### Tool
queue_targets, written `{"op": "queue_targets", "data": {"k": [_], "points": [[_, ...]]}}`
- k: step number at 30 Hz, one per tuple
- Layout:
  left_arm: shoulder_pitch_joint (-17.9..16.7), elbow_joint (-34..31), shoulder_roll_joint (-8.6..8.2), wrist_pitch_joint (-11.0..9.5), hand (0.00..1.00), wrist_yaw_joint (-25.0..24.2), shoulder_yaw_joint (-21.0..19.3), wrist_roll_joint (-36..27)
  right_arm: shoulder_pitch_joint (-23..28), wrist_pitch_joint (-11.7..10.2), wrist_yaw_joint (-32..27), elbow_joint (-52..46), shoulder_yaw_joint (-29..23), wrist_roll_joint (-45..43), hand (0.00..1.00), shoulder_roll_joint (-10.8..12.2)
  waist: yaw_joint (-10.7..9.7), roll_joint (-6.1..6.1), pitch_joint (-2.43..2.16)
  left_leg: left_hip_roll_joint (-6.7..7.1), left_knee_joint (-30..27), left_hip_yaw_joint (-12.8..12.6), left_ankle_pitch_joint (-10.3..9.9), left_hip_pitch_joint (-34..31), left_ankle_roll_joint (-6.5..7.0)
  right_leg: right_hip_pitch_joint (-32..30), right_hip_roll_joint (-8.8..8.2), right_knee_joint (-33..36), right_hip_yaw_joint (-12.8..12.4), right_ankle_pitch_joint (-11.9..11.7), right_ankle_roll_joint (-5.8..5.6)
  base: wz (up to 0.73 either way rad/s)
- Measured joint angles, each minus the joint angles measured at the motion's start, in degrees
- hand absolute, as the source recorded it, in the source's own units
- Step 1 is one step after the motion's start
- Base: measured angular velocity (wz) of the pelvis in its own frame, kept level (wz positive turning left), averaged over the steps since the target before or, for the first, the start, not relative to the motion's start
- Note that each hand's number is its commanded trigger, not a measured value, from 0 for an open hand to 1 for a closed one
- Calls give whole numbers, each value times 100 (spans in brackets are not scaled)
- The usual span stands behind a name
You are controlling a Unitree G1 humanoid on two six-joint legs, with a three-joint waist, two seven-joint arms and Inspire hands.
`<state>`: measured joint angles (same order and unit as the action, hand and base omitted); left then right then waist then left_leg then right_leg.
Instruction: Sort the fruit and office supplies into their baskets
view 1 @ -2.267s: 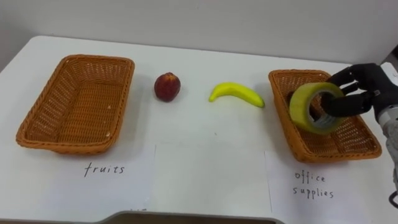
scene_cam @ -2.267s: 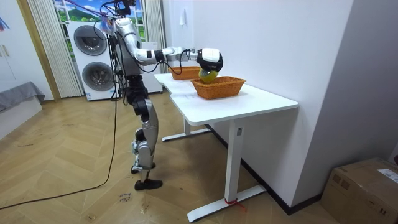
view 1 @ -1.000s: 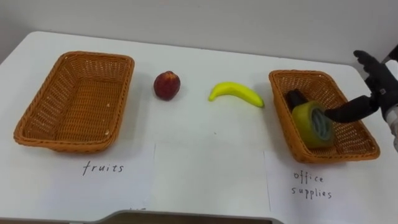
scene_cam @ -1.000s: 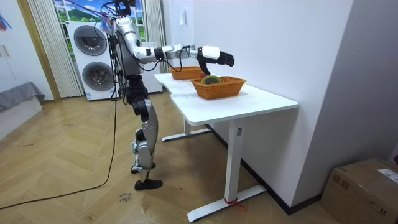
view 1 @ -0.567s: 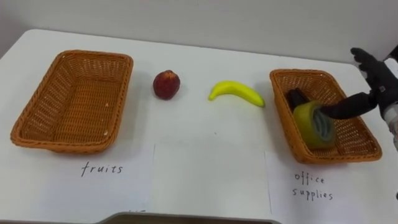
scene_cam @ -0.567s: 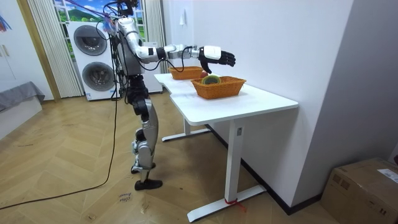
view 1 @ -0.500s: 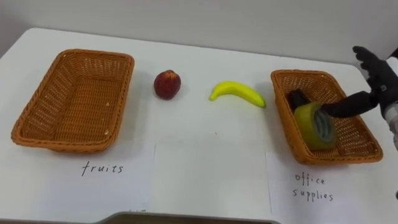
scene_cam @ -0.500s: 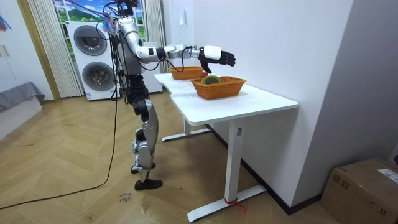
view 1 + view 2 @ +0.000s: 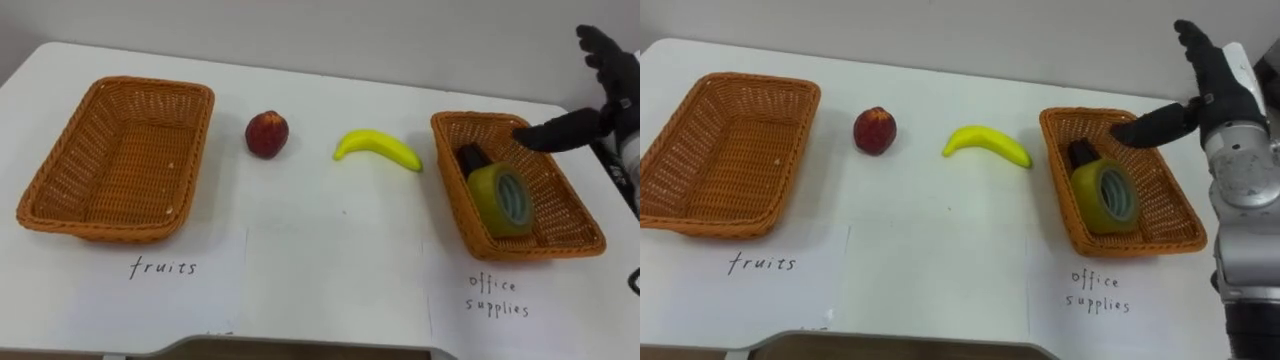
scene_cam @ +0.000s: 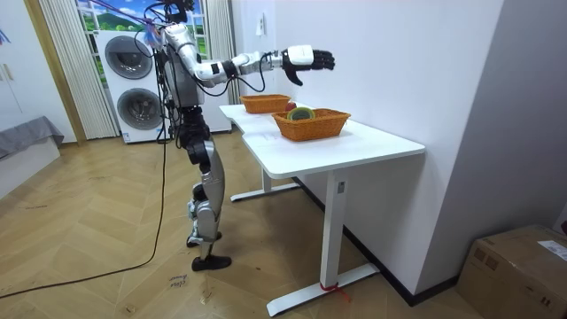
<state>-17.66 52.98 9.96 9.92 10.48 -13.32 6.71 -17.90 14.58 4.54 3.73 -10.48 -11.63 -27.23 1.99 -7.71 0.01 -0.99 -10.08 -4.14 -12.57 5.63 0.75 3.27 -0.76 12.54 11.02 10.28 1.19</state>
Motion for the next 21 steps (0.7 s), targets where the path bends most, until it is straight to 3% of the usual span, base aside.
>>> {"op": "queue_targets", "data": {"k": [10,16,21], "points": [[-103,18,-17,12,0,-117,3,29,-370,-19,-7,-261,3,15,0,0,37,-14,-9,40,-31,140,0,-36,0,62,-6,-75,88,0,0,7],[-110,30,-27,57,0,-213,16,73,-370,-20,142,-276,27,29,0,0,296,23,2,37,-60,173,0,-3,0,100,-25,-79,119,-1,0,2],[-118,23,-18,70,0,-234,16,553,-371,-21,321,-138,52,11,0,-1,429,48,20,47,-102,295,1,-118,1,80,-50,-70,211,0,0,9]]}}
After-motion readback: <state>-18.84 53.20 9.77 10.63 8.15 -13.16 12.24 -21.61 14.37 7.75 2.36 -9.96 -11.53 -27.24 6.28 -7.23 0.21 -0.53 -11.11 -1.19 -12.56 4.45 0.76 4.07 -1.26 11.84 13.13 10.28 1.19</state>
